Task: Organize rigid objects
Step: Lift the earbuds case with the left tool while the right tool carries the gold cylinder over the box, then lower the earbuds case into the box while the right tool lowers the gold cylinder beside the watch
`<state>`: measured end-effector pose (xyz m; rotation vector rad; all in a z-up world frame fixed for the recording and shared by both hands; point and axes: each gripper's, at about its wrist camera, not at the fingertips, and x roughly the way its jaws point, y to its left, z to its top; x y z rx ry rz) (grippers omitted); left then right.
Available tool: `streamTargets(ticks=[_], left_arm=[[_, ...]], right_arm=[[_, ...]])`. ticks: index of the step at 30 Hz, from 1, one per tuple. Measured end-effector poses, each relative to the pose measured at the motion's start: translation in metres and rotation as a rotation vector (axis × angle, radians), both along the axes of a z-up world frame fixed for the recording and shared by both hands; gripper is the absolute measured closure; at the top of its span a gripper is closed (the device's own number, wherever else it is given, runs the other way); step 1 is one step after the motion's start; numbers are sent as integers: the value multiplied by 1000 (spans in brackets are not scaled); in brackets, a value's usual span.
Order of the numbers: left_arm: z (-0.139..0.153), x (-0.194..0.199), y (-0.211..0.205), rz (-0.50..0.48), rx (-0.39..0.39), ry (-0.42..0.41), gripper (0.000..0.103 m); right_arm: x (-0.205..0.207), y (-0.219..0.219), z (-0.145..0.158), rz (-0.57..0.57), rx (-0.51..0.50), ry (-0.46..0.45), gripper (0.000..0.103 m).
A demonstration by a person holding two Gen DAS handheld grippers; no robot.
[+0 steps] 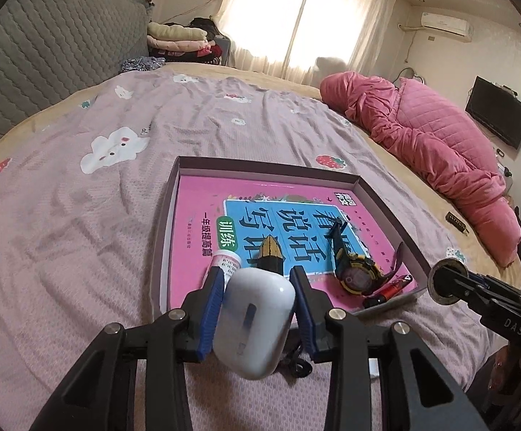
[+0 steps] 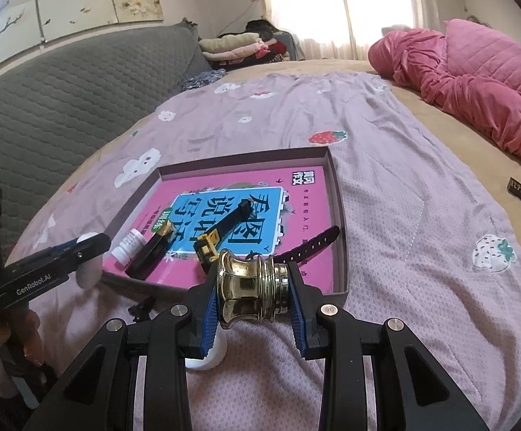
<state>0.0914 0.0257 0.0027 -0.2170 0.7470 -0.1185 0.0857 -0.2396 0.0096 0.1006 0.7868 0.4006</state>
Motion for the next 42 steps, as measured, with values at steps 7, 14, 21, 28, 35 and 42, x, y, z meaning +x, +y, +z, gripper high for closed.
streamTargets(ticks=[7,14,21,28,35,42], left_arm=[[-9,16,-1,2,7,16,76],[-18,26,2,16,8,33,78],[-24,35,3,27,10,40,80],[-25,42,6,37,5,32,80],[-27,49,10,53,1,30,80],[-31,54,22,88,-24,51,80]], right_arm=[[8,-5,-5,-21,14,19,69],[14,-6,-6,-28,10,18,69],[23,-14,-3,-55,12,-2,69],[31,-23,-2,-85,24,-6,69],[34,-19,0,-85,-29,-33,69],[39,-11,-1,-66,-72,-56,68]])
